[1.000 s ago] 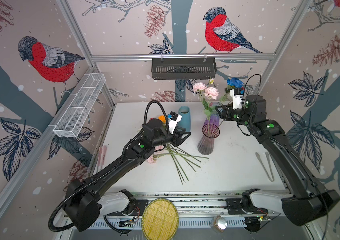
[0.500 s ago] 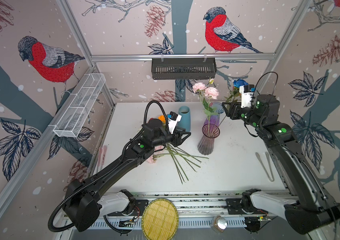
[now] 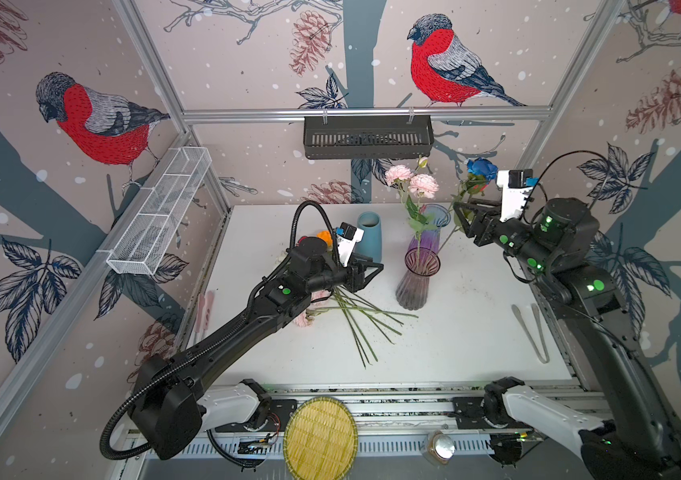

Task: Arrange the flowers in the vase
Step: 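Lower the blue rose into the pink vase and open the right gripper, then withdraw the right gripper while the left gripper reaches down to the flower bunch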

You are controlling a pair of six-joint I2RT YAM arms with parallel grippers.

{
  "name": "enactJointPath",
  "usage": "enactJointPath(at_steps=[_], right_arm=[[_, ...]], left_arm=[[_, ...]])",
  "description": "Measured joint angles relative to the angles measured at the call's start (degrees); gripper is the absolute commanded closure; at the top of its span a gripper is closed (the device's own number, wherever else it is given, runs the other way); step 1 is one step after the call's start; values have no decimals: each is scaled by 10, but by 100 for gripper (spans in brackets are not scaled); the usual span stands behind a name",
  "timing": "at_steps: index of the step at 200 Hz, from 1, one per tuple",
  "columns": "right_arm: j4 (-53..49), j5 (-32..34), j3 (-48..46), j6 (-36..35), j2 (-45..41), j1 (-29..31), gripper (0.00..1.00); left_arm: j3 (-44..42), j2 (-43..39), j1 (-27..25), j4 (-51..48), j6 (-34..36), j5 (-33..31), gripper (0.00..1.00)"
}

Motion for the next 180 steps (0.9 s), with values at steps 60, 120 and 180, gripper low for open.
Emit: enactJointPath(at_steps=[60, 120, 180], right_arm=[[-26, -38, 2, -37, 65, 167, 48], [-76, -24, -8, -64, 164, 300, 48], [-68, -21, -58, -53, 183, 323, 47]], left_arm=[[0, 7, 1, 8, -24, -18, 55], [-59, -75, 66, -4, -53, -93, 55], [-211, -148, 168, 26, -158, -89, 58]])
